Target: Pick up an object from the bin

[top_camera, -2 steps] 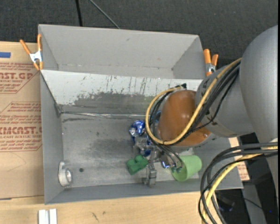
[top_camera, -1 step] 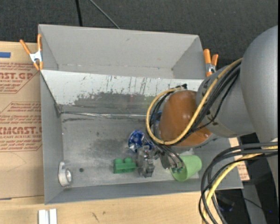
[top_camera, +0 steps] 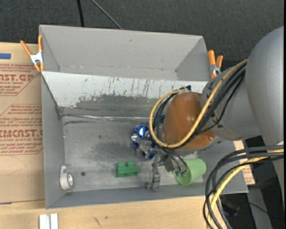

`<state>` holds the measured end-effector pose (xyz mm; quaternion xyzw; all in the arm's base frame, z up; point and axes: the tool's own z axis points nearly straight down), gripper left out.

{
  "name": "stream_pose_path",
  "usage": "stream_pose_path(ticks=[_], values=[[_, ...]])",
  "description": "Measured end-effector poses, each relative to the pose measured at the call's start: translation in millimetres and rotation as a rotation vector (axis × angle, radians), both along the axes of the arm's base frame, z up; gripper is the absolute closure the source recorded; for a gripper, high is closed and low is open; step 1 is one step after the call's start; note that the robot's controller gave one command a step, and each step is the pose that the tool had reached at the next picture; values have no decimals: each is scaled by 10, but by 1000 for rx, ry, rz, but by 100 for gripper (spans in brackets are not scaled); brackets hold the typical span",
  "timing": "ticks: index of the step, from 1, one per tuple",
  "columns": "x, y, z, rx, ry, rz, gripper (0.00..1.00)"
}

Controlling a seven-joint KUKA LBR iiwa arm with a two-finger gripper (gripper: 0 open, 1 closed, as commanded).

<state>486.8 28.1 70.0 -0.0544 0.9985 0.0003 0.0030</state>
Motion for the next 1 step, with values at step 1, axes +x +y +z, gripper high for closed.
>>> stream_pose_path(ticks=[1], values=[[315,-331,282,-2,1,-16,0]])
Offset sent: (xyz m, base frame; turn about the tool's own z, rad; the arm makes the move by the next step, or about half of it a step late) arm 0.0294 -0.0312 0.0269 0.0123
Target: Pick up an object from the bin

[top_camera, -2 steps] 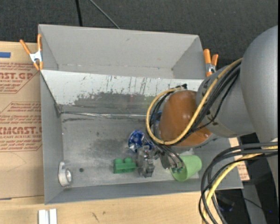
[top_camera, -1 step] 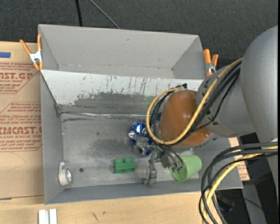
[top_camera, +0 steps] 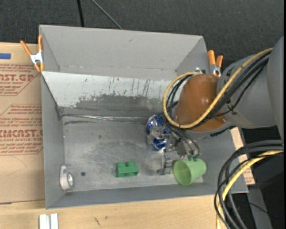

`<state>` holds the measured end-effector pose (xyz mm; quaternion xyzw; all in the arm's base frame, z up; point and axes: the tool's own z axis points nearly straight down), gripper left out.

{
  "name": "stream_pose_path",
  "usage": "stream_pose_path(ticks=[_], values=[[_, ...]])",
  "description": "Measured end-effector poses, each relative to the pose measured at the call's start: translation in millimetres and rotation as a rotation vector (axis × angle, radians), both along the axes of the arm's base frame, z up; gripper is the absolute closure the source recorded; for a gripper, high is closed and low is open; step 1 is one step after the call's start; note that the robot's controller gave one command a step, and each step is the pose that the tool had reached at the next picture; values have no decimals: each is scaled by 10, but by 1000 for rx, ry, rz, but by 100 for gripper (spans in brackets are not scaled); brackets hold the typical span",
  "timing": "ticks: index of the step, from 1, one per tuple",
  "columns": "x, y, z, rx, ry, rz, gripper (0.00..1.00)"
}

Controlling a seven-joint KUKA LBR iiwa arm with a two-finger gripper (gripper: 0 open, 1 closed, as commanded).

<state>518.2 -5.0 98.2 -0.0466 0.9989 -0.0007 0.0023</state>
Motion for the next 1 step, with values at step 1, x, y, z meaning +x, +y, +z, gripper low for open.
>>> stream_pose_path(ticks=[1], values=[[-196,-944,152,-2,3,-87,0]])
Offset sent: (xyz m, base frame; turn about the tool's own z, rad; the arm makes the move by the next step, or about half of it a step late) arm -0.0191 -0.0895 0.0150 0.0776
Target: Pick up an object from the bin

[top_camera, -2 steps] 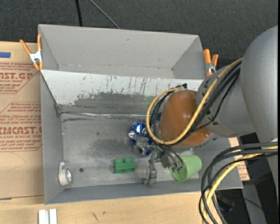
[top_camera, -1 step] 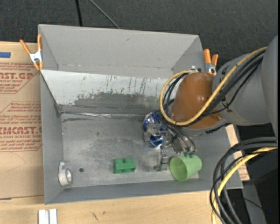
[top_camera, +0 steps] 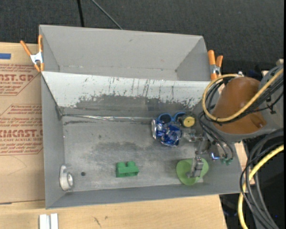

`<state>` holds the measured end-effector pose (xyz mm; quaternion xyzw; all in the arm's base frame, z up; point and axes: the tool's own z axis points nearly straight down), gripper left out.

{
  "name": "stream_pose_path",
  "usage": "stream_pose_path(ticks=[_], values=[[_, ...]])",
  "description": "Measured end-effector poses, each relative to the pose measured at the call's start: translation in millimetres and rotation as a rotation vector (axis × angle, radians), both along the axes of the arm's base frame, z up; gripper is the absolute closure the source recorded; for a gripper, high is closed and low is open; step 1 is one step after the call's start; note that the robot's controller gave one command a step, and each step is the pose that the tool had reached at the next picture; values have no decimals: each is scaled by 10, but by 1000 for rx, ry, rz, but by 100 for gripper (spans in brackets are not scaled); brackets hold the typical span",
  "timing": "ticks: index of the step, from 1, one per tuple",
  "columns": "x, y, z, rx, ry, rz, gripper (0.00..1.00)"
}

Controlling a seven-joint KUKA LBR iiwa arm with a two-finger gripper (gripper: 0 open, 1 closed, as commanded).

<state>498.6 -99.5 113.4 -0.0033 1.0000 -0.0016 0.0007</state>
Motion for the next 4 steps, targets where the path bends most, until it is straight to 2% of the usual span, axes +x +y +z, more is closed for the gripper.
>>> stream_pose_path(ticks=[1,2,3,4], values=[[-94,-119,-435,3,-2,251,0],[-96,-104,-432,5,0,252,100],[-150,-108,775,0,-6,250,100],[-10,-126,2492,-2,-11,287,100]])
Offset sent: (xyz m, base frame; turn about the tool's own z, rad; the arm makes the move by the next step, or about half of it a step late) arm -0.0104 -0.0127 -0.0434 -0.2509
